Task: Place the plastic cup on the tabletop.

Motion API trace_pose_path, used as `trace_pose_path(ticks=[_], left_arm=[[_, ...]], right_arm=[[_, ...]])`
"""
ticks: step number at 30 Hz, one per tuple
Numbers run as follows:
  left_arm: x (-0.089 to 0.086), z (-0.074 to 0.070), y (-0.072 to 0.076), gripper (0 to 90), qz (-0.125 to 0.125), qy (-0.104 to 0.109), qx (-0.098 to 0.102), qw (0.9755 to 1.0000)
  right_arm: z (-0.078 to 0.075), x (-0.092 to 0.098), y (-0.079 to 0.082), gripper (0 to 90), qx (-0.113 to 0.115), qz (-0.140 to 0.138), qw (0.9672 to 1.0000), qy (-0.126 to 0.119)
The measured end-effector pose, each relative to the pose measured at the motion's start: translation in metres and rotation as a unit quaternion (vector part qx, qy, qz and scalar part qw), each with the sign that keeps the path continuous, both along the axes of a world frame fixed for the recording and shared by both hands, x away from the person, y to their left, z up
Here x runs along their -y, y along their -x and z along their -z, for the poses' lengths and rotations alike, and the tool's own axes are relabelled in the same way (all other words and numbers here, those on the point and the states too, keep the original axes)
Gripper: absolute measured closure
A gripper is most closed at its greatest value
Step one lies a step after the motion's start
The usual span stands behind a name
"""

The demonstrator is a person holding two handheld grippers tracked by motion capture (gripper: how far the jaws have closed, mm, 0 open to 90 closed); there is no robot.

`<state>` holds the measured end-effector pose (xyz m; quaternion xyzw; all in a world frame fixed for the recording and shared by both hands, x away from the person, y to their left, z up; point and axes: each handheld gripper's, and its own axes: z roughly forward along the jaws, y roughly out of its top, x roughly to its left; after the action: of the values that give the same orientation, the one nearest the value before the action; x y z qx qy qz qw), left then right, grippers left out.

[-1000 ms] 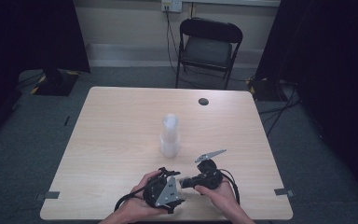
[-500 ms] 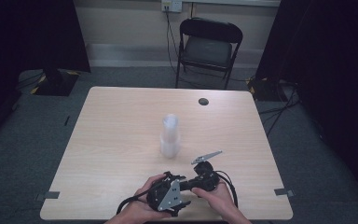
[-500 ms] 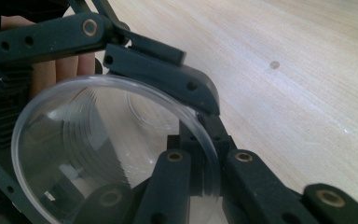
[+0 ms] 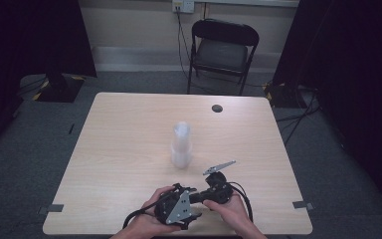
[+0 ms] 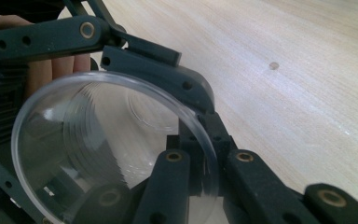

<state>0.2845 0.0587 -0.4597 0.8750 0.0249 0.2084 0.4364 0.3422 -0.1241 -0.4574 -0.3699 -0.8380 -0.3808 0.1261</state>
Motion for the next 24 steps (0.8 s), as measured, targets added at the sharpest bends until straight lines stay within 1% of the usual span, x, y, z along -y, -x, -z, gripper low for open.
trace_pose_path(ticks=[5, 6, 7, 8, 10, 11, 12, 15, 16, 18, 19, 20, 21, 22, 23, 24], left_arm=[[0.002, 0.000, 0.001, 28.1, 0.000, -0.005, 0.000, 1.0000], [0.002, -0.001, 0.001, 28.2, 0.000, -0.004, 0.002, 1.0000], [0.002, -0.001, 0.001, 28.4, 0.002, -0.007, 0.008, 0.9999], [0.002, -0.001, 0.002, 28.4, -0.002, -0.002, 0.006, 1.0000], [0.001, -0.001, 0.002, 28.7, -0.005, -0.001, 0.006, 1.0000], [0.000, -0.003, 0.001, 28.8, -0.003, -0.004, 0.008, 1.0000], [0.000, -0.002, 0.000, 28.8, -0.007, 0.002, 0.007, 1.0000], [-0.002, -0.003, -0.002, 28.8, -0.011, 0.016, -0.001, 0.9998], [-0.004, -0.003, -0.003, 28.8, -0.016, 0.015, -0.004, 0.9997], [-0.006, -0.004, -0.005, 28.8, -0.028, 0.022, -0.016, 0.9992], [-0.006, -0.004, -0.007, 28.7, -0.034, 0.028, -0.026, 0.9987], [-0.007, -0.004, -0.008, 28.7, -0.034, 0.030, -0.036, 0.9983], [-0.008, -0.004, -0.009, 28.6, -0.038, 0.033, -0.036, 0.9981], [-0.008, -0.003, -0.010, 28.5, -0.042, 0.041, -0.041, 0.9974], [-0.009, -0.003, -0.010, 28.5, -0.044, 0.039, -0.046, 0.9972], [-0.010, -0.003, -0.012, 28.5, -0.043, 0.043, -0.049, 0.9970]], right_arm=[[-0.001, 0.001, 0.002, 88.8, 0.007, 0.004, 0.9999, 0.009], [-0.001, 0.001, 0.002, 88.7, 0.008, 0.006, 0.9999, 0.007], [-0.002, 0.002, 0.003, 88.7, 0.008, 0.008, 0.9999, 0.006], [-0.002, 0.002, 0.003, 88.6, 0.009, 0.009, 0.9999, 0.005], [-0.003, 0.003, 0.004, 87.7, 0.012, 0.011, 0.9999, 0.004], [-0.003, 0.003, 0.004, 87.3, 0.012, 0.013, 0.9998, 0.002], [-0.003, 0.003, 0.004, 86.5, 0.012, 0.014, 0.9998, 0.000], [-0.005, 0.005, 0.004, 84.6, 0.021, 0.017, 0.9996, -0.008], [-0.006, 0.006, 0.004, 83.2, 0.026, 0.016, 0.9995, -0.011], [-0.007, 0.007, 0.003, 80.8, 0.032, 0.020, 0.9992, -0.017], [-0.008, 0.008, 0.003, 80.4, 0.034, 0.019, 0.9990, -0.022], [-0.009, 0.009, 0.002, 79.5, 0.038, 0.020, 0.9988, -0.025], [-0.010, 0.010, 0.002, 79.0, 0.041, 0.023, 0.9985, -0.028], [-0.010, 0.010, 0.002, 78.5, 0.043, 0.022, 0.9983, -0.033], [-0.011, 0.011, 0.002, 77.5, 0.046, 0.023, 0.9980, -0.037], [-0.012, 0.012, 0.001, 76.3, 0.047, 0.022, 0.9978, -0.041]])
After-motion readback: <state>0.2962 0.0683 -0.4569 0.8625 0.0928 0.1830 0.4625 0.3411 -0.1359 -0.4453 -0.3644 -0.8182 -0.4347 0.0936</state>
